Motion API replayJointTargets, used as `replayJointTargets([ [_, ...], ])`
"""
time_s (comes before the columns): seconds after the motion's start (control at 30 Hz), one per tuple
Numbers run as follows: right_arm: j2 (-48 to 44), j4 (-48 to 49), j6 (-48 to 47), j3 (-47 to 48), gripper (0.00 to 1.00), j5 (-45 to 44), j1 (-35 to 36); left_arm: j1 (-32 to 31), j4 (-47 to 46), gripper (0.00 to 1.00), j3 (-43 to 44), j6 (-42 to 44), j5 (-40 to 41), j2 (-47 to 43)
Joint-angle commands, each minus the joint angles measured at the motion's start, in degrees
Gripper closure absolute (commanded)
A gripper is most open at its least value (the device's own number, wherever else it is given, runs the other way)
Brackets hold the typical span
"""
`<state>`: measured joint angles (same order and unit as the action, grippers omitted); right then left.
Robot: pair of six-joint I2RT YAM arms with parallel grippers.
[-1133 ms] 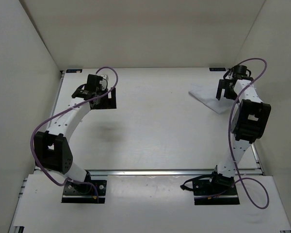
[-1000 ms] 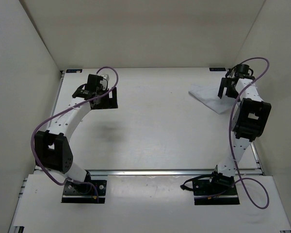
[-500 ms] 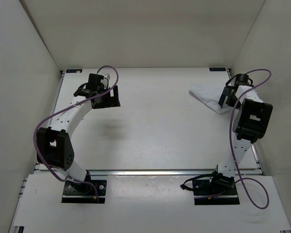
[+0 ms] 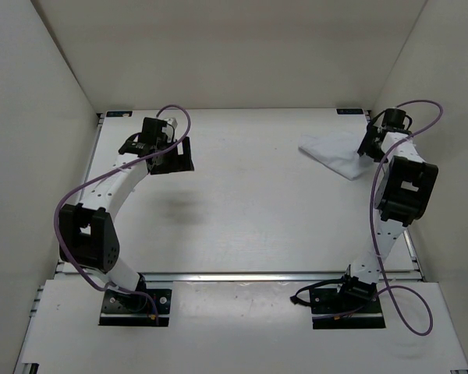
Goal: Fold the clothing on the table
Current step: Grab the skirt from the pile, then move the skirt to the center of the board
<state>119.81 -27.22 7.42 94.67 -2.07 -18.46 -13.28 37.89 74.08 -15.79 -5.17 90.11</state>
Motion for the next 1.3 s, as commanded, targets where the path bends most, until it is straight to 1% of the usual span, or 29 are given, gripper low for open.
replayJointTargets([
  [0.0, 1.2, 3.2, 1.8, 2.3, 0.53, 5.5, 0.3, -0.1, 0.1, 0.01, 2.4, -0.4, -0.9, -0.3],
  [0.07, 1.0, 3.1, 1.3, 2.4, 0.83, 5.5, 0.1, 0.1, 0.0, 0.02, 1.9, -0.2, -0.9, -0.9],
  [0.1, 0.9, 3.0, 1.2, 2.2, 0.9, 5.6, 0.0, 0.0, 0.1, 0.01, 1.5, -0.3, -1.5, -0.9],
  [0.13, 1.0, 3.3, 0.8, 2.3, 1.0, 5.9, -0.2, -0.2, 0.2, 0.01, 1.7, -0.3, -1.2, -0.9],
  [0.27, -2.5, 3.3, -0.1, 2.5, 1.0, 7.6, 0.6, 0.3, -0.5, 0.01, 0.4, 0.0, -1.4, -2.9],
  [0.3, -2.9, 3.1, -0.7, 3.2, 1.0, 8.1, 0.9, 0.2, -0.4, 0.02, 0.1, 0.1, -2.3, -3.2],
  [0.33, -4.8, 2.4, -1.1, 3.4, 1.0, 8.6, 1.3, 0.1, -1.1, 0.01, 0.3, 0.1, -2.0, -3.5],
  [0.43, -8.6, 0.9, -2.6, 7.0, 1.0, 9.9, 4.6, -0.1, -2.5, 0.01, -0.7, 0.1, -2.6, -5.3],
  [0.47, -9.8, -0.2, -2.9, 9.6, 1.0, 10.0, 6.3, 0.1, -2.7, 0.01, -0.8, 0.1, -3.5, -5.7],
  [0.53, -11.0, -2.4, -2.2, 17.1, 1.0, 12.3, 9.4, -0.3, -3.5, 0.01, -0.7, 0.4, -3.5, -6.3],
  [0.57, -11.4, -3.8, -1.7, 19.4, 1.0, 13.6, 11.3, -0.4, -3.6, 0.01, -0.3, -0.1, -4.0, -6.5],
  [0.63, -12.8, -4.6, -0.2, 26.1, 1.0, 19.7, 15.8, -0.6, -3.6, 0.01, 1.1, -0.5, -3.9, -6.7],
  [0.7, -16.0, -3.5, 0.6, 29.0, 1.0, 23.0, 19.4, -0.2, -3.6, 0.02, 1.8, -0.7, -3.5, -7.7],
  [0.77, -18.9, -1.0, 2.0, 28.6, 1.0, 28.2, 22.9, -0.1, -3.6, 0.01, 1.9, -1.0, -3.4, -8.6],
  [0.8, -21.3, 0.0, 2.4, 27.1, 1.0, 28.4, 24.9, 0.2, -3.9, 0.02, 1.7, -1.5, -3.4, -9.5],
  [0.83, -22.9, 1.3, 3.3, 23.7, 1.0, 29.0, 26.0, 0.1, -4.1, 0.01, 1.3, -1.9, -3.0, -10.2],
  [0.9, -25.9, 2.6, 3.9, 16.0, 1.0, 30.3, 26.4, 0.6, -4.1, 0.01, 0.8, -2.0, -2.9, -10.6],
  [0.97, -28.1, 3.4, 4.1, 3.5, 1.0, 31.6, 26.1, 0.2, -4.4, 0.02, 0.3, -2.0, -3.4, -10.8],
  [1.0, -29.5, 3.7, 4.0, 0.0, 1.0, 32.0, 26.6, -0.2, -4.6, 0.01, 0.3, -2.0, -3.0, -10.9],
  [1.03, -30.9, 4.0, 3.2, -7.2, 1.0, 32.7, 26.7, -0.3, -4.5, 0.01, 0.4, -2.1, -2.7, -10.9],
  [1.07, -31.6, 4.5, 2.3, -13.0, 1.0, 35.1, 27.4, -0.2, -4.2, 0.02, 0.4, -2.1, -2.7, -11.3],
  [1.13, -32.1, 3.9, 1.4, -20.6, 1.0, 40.0, 28.0, 0.1, -4.3, 0.01, 0.3, -2.6, -2.9, -11.7],
  [1.17, -32.5, 3.4, 1.2, -24.5, 0.82, 43.0, 28.6, 0.4, -4.1, 0.01, 0.1, -2.6, -2.7, -12.2],
  [1.2, -33.1, 2.8, 0.8, -25.9, 0.67, 43.7, 29.3, 0.5, -4.0, 0.01, -0.1, -2.5, -2.4, -12.7],
  [1.23, -33.7, 1.7, 0.5, -28.3, 0.47, 42.8, 30.5, 0.6, -3.6, 0.02, 0.0, -2.4, -2.3, -12.8],
  [1.27, -34.8, 0.8, -0.7, -29.4, 0.33, 40.0, 31.4, 0.3, -3.5, 0.01, -0.4, -2.2, -1.9, -13.2],
])
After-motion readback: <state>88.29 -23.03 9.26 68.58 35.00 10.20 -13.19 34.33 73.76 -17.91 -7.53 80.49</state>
